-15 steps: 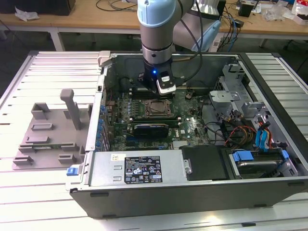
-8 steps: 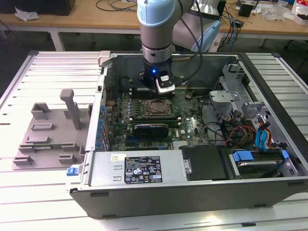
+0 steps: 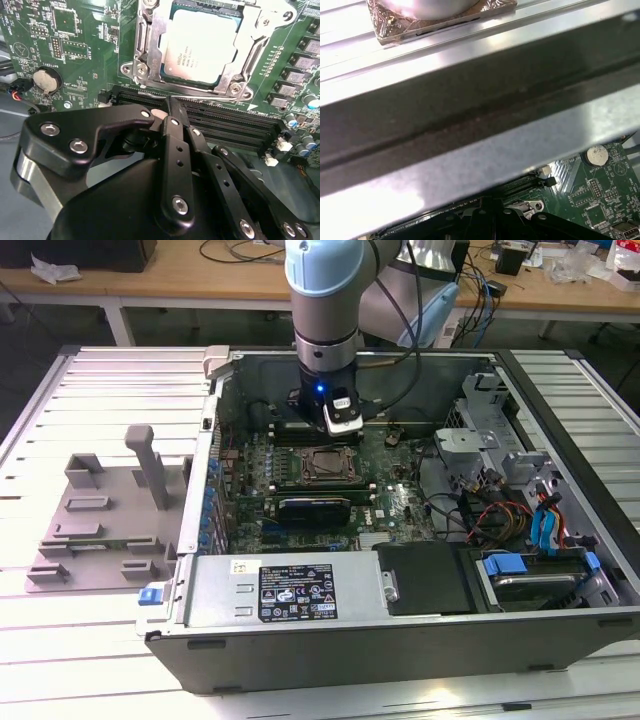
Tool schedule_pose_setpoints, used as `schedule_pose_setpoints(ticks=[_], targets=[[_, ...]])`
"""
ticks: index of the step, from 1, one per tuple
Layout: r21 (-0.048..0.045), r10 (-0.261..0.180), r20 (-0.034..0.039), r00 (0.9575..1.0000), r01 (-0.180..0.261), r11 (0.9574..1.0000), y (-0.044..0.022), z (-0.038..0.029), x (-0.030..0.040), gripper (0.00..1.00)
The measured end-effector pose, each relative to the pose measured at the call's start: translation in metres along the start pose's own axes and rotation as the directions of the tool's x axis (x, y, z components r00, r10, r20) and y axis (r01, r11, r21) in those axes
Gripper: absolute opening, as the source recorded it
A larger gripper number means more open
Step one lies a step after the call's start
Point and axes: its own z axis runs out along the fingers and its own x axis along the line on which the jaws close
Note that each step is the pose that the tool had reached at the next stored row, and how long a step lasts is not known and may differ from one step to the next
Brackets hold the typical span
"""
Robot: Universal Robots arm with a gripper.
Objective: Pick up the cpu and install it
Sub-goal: 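Install the first cpu locking lever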
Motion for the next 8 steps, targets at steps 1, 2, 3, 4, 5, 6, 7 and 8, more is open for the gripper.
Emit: schedule_pose_setpoints(ticks=[1,2,3,4,5,6,7,8], targets=[[0.0001,0.001,0.0001,1.0000,-0.001,1.0000,0.0000,0.0005,-0.0002,0.11],[0.0002,0.001,0.0002,1.0000,-0.001,1.0000,-0.0001,0.0009,-0.0004,0.11],[0.0002,0.002,0.0003,1.0000,-0.002,1.0000,-0.0001,0.0011,-0.0005,0.11],[0.0002,0.002,0.0004,1.0000,-0.002,1.0000,-0.0001,0.0014,-0.0006,0.11],[0.0001,0.002,0.0004,1.0000,-0.002,1.0000,-0.0001,0.0016,-0.0007,0.11],[0.0003,0.002,0.0004,1.0000,-0.002,1.0000,-0.0002,0.0018,-0.0007,0.11],[0.0002,0.003,0.0005,1.0000,-0.003,1.0000,-0.0002,0.0021,-0.0009,0.11],[0.0003,0.003,0.0005,1.0000,-0.003,1.0000,-0.0003,0.0023,-0.0009,0.11]])
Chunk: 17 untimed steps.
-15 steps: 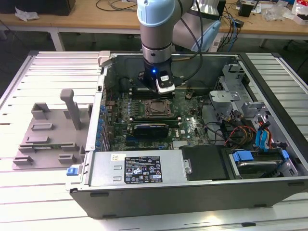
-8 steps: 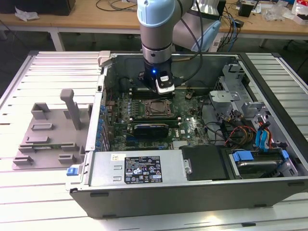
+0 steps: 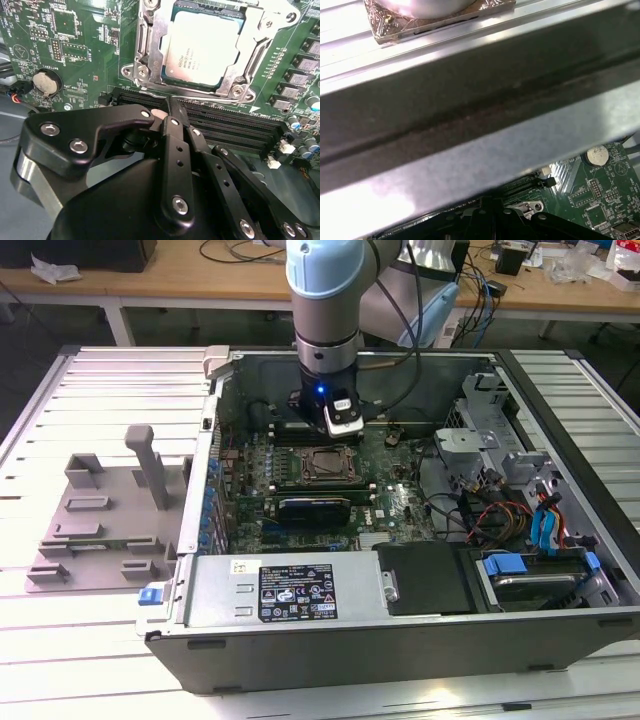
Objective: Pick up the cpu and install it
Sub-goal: 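Install the first cpu locking lever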
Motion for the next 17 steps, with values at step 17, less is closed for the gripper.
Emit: schedule_pose_setpoints(ticks=[17], targets=[[0.0003,0.003,0.0007,1.0000,-0.003,1.0000,-0.0016,-0.0008,-0.0012,0.11]])
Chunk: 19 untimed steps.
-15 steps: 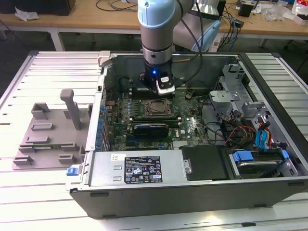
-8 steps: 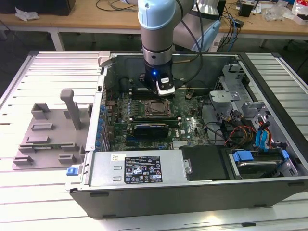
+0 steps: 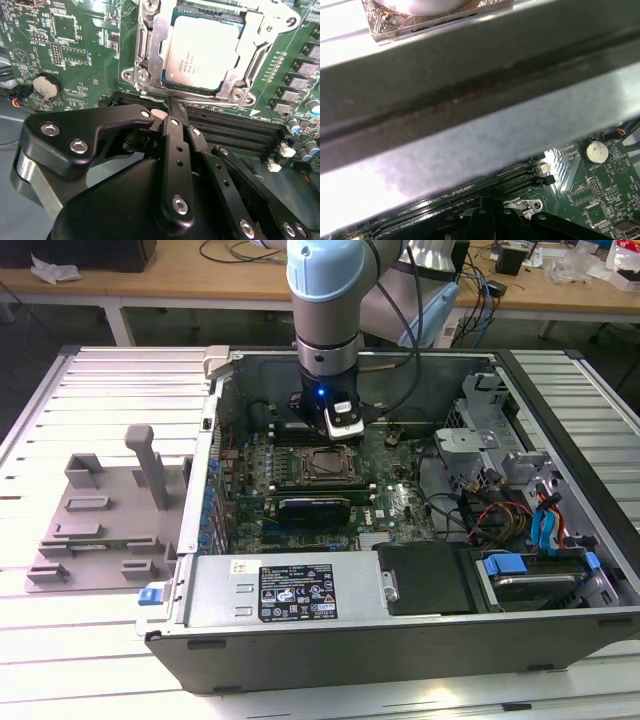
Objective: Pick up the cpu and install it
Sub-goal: 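Install the first cpu locking lever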
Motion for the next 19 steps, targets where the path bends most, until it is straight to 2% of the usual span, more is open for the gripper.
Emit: schedule_pose_setpoints(ticks=[6,11,19], targets=[[-0.0003,0.000,0.0001,1.0000,0.000,1.0000,0.0021,-0.0106,-0.0006,0.11],[-0.0009,0.000,0.0016,1.0000,0.000,1.0000,0.0007,-0.0113,0.0037,0.11],[-0.0017,0.000,0.0033,1.0000,0.000,1.0000,0.0007,-0.0103,0.0056,0.11]])
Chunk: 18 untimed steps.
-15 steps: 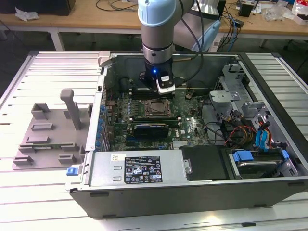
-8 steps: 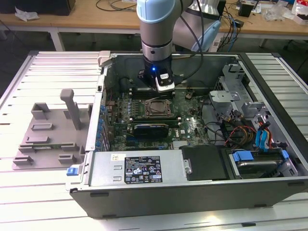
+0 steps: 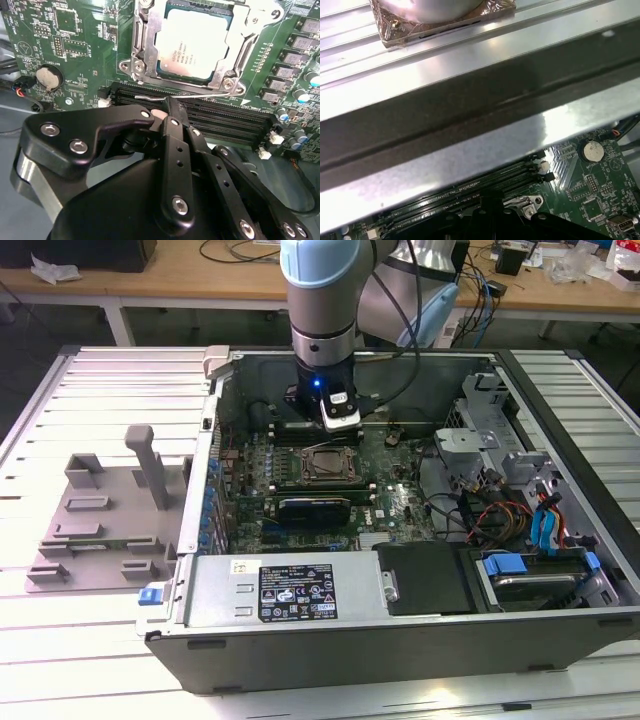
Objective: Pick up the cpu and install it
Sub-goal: 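Install the first cpu locking lever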
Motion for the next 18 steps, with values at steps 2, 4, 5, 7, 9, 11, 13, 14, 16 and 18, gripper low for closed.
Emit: schedule_pose_setpoints(ticks=[2,4,5,7,9,11,13,14,16,18], targets=[[0.0002,0.000,0.0001,1.0000,0.000,1.0000,-0.0004,0.0016,0.0001,0.11],[0.0007,0.000,0.0002,1.0000,0.000,1.0000,-0.0008,0.0032,0.0001,0.11],[0.0009,0.000,0.0003,1.0000,0.000,1.0000,-0.0008,0.0037,0.0001,0.11],[0.0016,0.000,0.0005,1.0000,0.000,1.0000,-0.0006,0.0050,-0.0011,0.11],[0.0015,0.000,0.0005,1.0000,0.000,1.0000,0.0001,0.0057,-0.0032,0.11],[0.0017,0.000,0.0006,1.0000,0.000,1.0000,0.0000,0.0061,-0.0032,0.11],[0.0015,0.001,0.0007,1.0000,-0.001,1.0000,0.0001,0.0063,-0.0032,0.11],[0.0015,0.001,0.0008,1.0000,-0.001,1.0000,0.0003,0.0065,-0.0031,0.11],[0.0016,0.001,0.0009,1.0000,-0.001,1.0000,0.0009,0.0065,-0.0029,0.11],[0.0017,0.002,0.0009,1.0000,-0.002,1.0000,0.0023,0.0068,-0.0023,0.11]])
